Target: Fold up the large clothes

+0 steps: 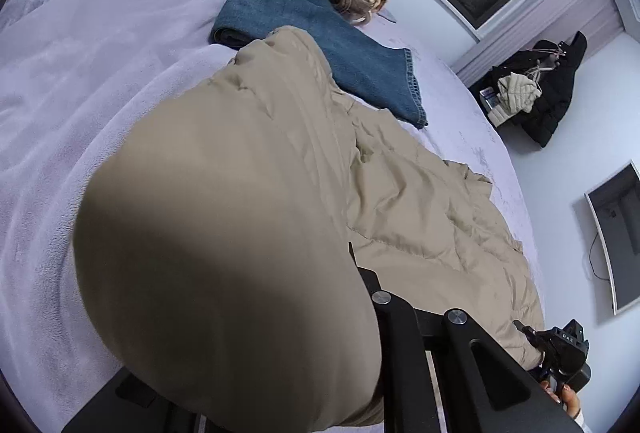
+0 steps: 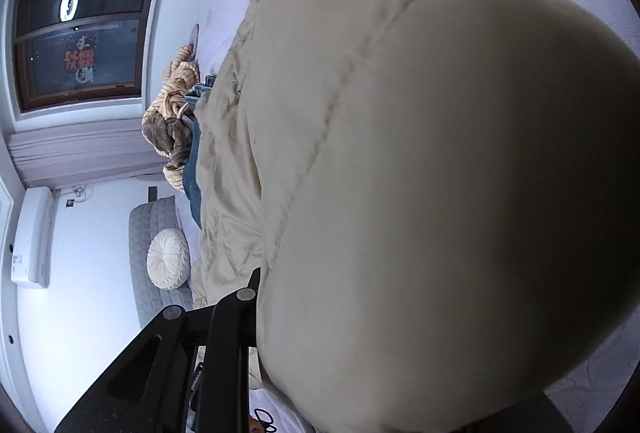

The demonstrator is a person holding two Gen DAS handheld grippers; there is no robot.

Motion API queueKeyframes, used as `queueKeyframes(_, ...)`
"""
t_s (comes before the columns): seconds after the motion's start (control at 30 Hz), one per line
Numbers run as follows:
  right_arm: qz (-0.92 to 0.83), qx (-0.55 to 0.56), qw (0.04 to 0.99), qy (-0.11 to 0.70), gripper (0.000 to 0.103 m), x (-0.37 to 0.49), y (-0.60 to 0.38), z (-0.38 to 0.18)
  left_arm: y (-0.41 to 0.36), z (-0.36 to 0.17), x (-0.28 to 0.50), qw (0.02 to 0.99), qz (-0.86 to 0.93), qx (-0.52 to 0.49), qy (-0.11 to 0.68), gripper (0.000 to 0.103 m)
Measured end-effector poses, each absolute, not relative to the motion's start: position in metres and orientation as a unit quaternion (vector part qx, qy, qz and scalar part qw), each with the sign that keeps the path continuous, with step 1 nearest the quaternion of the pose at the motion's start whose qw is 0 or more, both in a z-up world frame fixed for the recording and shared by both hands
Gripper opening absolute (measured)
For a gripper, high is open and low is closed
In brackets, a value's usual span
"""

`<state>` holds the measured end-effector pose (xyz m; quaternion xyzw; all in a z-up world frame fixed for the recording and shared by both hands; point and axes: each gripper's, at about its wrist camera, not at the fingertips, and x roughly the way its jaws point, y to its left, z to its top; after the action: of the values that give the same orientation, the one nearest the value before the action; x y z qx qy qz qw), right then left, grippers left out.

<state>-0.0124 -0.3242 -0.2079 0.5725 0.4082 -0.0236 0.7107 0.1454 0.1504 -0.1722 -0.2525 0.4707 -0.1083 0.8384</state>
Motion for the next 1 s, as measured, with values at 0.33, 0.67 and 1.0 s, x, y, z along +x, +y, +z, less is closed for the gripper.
queueKeyframes(0.33, -0.037, 0.538, 0.719, 0.438, 0.025, -0.095, -0.286, -0.181, 0.176, -0.152, 0.049, 0.827, -0.145, -0.23, 0.492, 0.018)
queueKeyframes(0.67, -0.031, 0.548, 0.686, 0.478, 0.025, -0.192, -0.264, -0.182, 0.187, -0.15, -0.09, 0.805, -0.113, -0.223, 0.538, 0.018)
queueKeyframes(1.0, -0.047, 0.514, 0.669, 0.536, 0.04, -0.238, -0.271, -0.184, 0.204, -0.16, -0.146, 0.788, -0.02, -0.198, 0.582, 0.035)
